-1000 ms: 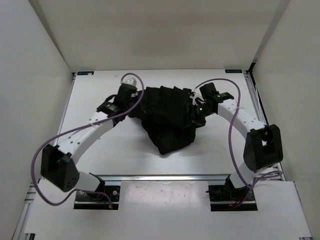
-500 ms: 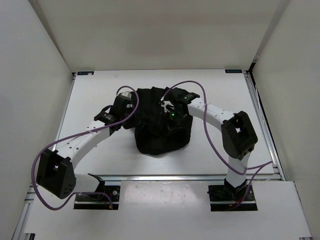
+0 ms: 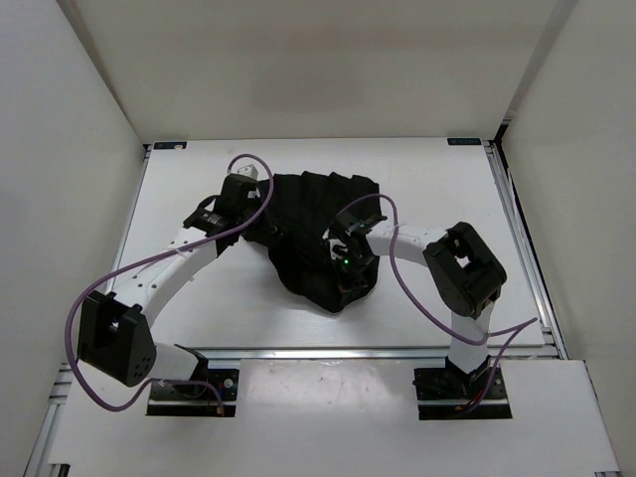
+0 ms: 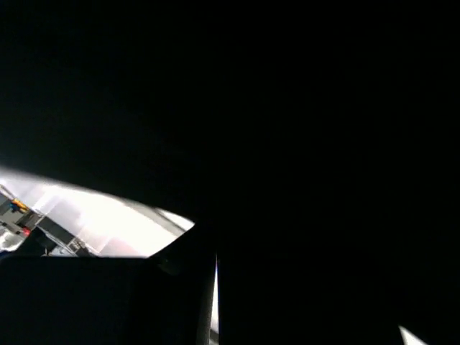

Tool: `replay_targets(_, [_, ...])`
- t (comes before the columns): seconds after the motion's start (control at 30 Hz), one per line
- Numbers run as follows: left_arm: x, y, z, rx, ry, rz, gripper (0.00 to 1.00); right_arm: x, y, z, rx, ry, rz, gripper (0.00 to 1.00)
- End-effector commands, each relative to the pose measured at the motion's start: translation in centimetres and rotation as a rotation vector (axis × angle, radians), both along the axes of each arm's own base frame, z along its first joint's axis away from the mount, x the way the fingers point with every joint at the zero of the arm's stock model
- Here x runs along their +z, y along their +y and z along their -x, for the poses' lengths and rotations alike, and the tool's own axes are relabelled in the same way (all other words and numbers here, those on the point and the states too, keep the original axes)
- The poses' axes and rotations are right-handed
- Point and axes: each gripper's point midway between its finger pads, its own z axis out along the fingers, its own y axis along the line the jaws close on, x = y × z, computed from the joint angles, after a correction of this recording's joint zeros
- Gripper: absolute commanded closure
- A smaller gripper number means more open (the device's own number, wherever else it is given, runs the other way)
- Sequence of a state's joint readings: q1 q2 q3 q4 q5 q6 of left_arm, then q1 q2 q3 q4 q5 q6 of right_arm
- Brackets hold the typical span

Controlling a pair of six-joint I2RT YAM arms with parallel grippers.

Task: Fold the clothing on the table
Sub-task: Flatten the skirt out

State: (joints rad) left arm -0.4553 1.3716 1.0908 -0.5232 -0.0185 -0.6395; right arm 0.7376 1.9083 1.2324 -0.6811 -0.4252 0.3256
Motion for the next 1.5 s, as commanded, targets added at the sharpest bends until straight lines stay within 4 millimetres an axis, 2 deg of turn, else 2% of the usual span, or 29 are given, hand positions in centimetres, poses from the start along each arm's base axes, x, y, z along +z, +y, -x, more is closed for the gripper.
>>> replay_targets(0.0, [2.7, 1.1, -0.8, 0.023, -0.069, 0.008, 1.0, -0.5, -2.9, -0.7, -0.055, -0.05, 0.052, 1.0])
replay_targets(0.03, [3.1, 1.6, -0.8, 0.032, -0.076, 0.005, 1.0, -0.8, -3.9, -0.4, -0.063, -0.046, 0.076, 1.0])
replay_targets(0.1, [3.1, 2.4, -0.8, 0.053, -0.077, -0.011, 1.0, 0.2, -5.7, -0.8, -0.095, -0.08, 0.102, 1.0])
replay_targets(0.17, [3.4, 3.6, -1.0, 0.076, -0.089, -0.028, 1.0, 0.5, -8.5, -0.5, -0.125, -0.107, 0.17, 0.99])
replay_targets(0.23, [3.7, 4.3, -1.0, 0.093, -0.096, -0.022, 1.0, 1.0, -10.0, -0.9, -0.147, -0.138, 0.207, 1.0])
replay_targets(0.33, [3.7, 5.4, -0.8, 0.125, -0.097, -0.028, 1.0, 1.3, -13.7, -1.1, -0.193, -0.164, 0.283, 0.99])
replay_targets(0.43, [3.7, 6.0, -0.4, 0.139, -0.1, -0.024, 1.0, 1.4, -16.2, -1.2, -0.226, -0.179, 0.345, 0.99])
replay_targets(0.5, [3.6, 5.9, -0.1, 0.137, -0.092, -0.003, 1.0, 1.4, -17.0, -1.7, -0.24, -0.184, 0.366, 0.99])
replay_targets(0.57, [3.2, 5.4, 0.3, 0.129, -0.084, 0.013, 1.0, 2.2, -15.9, -2.6, -0.243, -0.208, 0.316, 0.96])
replay_targets(0.63, [2.5, 4.9, 0.9, 0.116, -0.071, 0.03, 1.0, 3.9, -13.5, -3.9, -0.218, -0.241, 0.23, 0.73])
replay_targets(0.73, [1.6, 5.4, 1.0, 0.139, -0.05, 0.029, 1.0, 5.1, -9.7, -4.6, -0.165, -0.242, 0.143, 0.62])
replay_targets(0.77, [1.3, 5.4, 1.1, 0.136, -0.048, 0.019, 1.0, 6.2, -7.9, -5.4, -0.167, -0.258, 0.083, 0.56])
replay_targets(0.83, [0.9, 5.5, 0.9, 0.139, -0.041, 0.011, 1.0, 7.1, -4.3, -6.7, -0.157, -0.277, -0.009, 0.54])
replay_targets(0.93, [0.4, 5.5, 1.0, 0.137, -0.025, 0.004, 1.0, 7.0, -1.3, -8.1, -0.129, -0.266, -0.075, 0.54])
replay_targets(0.97, [0.4, 5.3, 1.1, 0.127, -0.023, 0.006, 1.0, 6.1, -1.1, -7.9, -0.114, -0.243, -0.058, 0.54])
replay_targets(1.0, [0.4, 5.2, 1.0, 0.129, -0.025, 0.009, 1.0, 6.6, -0.3, -8.6, -0.106, -0.255, -0.081, 0.54])
replay_targets(1.1, [0.1, 5.2, 1.1, 0.128, -0.02, 0.008, 1.0, 5.3, 1.0, -8.6, -0.055, -0.238, -0.063, 0.53])
replay_targets(1.13, [-0.1, 5.2, 1.2, 0.126, -0.013, 0.01, 1.0, 5.7, 1.4, -8.6, -0.04, -0.243, -0.067, 0.53])
replay_targets(1.33, [-0.9, 5.7, 1.6, 0.139, 0.0, -0.002, 1.0, 5.2, 3.0, -6.8, 0.035, -0.23, -0.054, 0.53])
replay_targets(1.47, [-1.2, 5.8, 1.7, 0.142, 0.004, -0.001, 1.0, 4.4, 3.2, -5.3, 0.088, -0.223, -0.017, 0.53])
